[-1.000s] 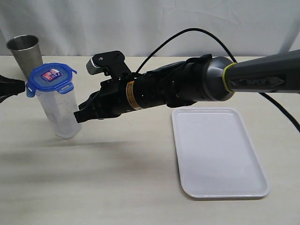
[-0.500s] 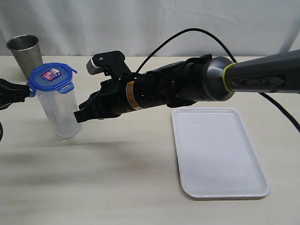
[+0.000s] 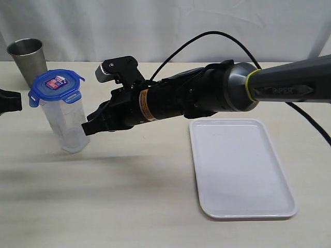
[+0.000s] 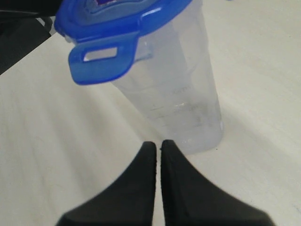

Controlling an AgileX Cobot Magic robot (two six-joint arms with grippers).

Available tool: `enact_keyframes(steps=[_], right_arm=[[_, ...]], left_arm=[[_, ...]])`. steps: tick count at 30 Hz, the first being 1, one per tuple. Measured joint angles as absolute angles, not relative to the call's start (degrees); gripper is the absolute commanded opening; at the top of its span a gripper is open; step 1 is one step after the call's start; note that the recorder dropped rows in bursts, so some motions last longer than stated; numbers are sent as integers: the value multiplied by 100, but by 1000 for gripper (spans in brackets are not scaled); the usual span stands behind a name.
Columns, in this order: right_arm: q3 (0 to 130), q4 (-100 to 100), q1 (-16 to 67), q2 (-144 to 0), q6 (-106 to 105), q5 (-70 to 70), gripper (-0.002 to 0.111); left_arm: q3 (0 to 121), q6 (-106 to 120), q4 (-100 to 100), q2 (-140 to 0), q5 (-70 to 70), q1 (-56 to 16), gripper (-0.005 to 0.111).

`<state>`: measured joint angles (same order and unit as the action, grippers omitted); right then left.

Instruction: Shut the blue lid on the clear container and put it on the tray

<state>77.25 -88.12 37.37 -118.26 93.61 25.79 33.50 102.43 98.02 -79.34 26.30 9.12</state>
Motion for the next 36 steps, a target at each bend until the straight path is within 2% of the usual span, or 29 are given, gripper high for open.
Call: enact_keyframes(steps=[36], right_arm=[[7725, -8922, 3737, -11826, 9486, 2543, 5]], left_arm=[[3508, 10852, 9928, -8456, 3142, 874, 0]])
